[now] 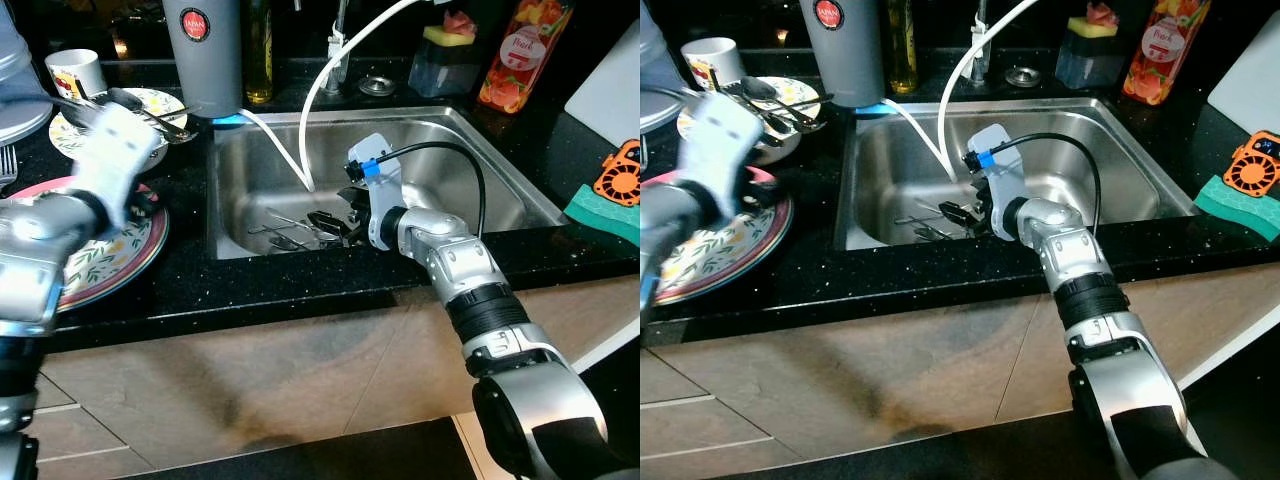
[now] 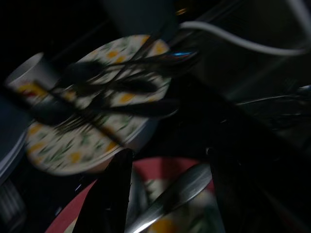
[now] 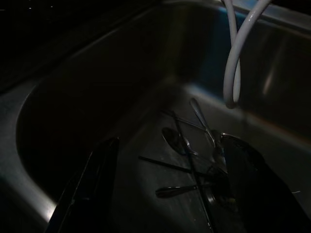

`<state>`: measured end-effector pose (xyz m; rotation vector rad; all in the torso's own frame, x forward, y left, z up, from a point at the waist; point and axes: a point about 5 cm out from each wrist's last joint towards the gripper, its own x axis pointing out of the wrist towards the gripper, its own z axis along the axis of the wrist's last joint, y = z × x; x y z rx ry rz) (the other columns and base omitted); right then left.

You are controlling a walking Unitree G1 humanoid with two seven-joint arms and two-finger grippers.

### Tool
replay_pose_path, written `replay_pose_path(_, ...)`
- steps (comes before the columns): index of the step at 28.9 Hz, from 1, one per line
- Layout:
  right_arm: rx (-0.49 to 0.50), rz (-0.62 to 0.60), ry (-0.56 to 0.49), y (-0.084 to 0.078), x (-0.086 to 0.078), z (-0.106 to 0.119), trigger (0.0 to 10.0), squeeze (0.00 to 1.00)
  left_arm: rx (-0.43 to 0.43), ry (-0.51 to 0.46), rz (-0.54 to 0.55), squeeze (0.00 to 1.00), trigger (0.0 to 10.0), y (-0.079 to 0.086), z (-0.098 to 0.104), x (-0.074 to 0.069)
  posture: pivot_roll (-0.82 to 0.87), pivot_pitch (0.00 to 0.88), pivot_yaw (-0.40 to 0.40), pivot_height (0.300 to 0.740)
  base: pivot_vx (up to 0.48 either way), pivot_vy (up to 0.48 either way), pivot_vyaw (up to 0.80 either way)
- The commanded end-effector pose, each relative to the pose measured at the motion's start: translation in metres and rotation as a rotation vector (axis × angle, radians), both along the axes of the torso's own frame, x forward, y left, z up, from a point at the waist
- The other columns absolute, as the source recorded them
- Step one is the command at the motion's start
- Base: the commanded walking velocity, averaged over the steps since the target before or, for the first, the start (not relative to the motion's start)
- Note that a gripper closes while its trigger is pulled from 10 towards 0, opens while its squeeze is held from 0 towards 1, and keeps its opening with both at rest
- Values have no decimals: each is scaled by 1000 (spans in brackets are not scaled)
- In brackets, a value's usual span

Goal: Kitchen organization

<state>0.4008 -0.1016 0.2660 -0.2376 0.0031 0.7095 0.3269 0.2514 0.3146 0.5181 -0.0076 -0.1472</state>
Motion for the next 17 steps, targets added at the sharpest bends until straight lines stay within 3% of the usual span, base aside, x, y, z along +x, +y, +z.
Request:
replay_pose_path(1,7,16,-2,2,0,3,10000,0,-25,33,46,0,10000,6,-2,-6,17,168,-33,740,0,0,0)
replay_pose_path(9,-32,39,-11,2,-1,5,10000,0,-151,186,242,0,10000,30,-7,-24,12,168,-35,740,0,0,0)
replay_pose_path(17,-48,53,-7,3,-1,4,10000,0,-179,210,356,0,10000,49,-1,-36,13,170,-41,740,0,0,0)
